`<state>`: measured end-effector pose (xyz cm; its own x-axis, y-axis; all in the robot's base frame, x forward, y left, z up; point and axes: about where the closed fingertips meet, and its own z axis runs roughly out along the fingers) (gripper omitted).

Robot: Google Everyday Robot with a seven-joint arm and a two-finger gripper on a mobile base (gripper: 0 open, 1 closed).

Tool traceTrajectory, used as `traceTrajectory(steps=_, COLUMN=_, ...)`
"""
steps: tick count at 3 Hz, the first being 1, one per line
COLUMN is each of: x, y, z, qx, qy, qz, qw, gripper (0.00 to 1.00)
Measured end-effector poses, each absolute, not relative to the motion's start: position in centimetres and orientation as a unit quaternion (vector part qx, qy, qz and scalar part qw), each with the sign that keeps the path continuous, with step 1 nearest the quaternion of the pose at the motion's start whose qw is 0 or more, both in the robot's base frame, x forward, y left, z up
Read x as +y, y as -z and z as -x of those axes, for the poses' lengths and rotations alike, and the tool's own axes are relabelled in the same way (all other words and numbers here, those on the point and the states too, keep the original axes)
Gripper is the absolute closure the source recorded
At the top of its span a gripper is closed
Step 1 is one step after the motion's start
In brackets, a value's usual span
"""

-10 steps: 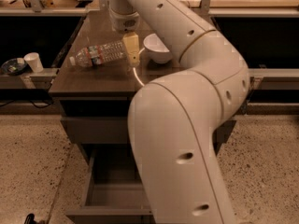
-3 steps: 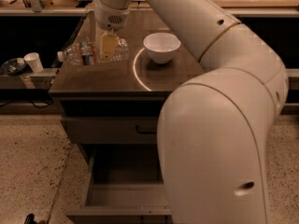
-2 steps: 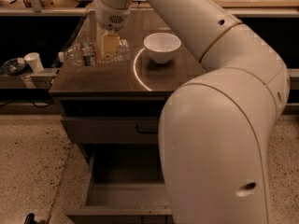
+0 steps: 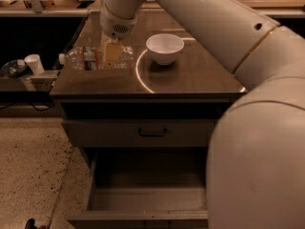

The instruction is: Place water bottle into middle drawer

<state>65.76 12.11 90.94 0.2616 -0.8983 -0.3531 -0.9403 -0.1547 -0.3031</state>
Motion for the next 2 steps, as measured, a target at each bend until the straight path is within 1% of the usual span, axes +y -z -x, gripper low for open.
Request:
traceTrajectory(steps=1, x=12.7, y=-91.1, z=-60.8, qx=0.619, qy=-0.059, qz=0.741, qw=0.252, gripper=1.00)
traceTrajectory(steps=2, x=13.2, y=-87.2, z=-55.6, qx=0.623, qy=-0.092, qz=0.744, qw=0.223, gripper=1.00)
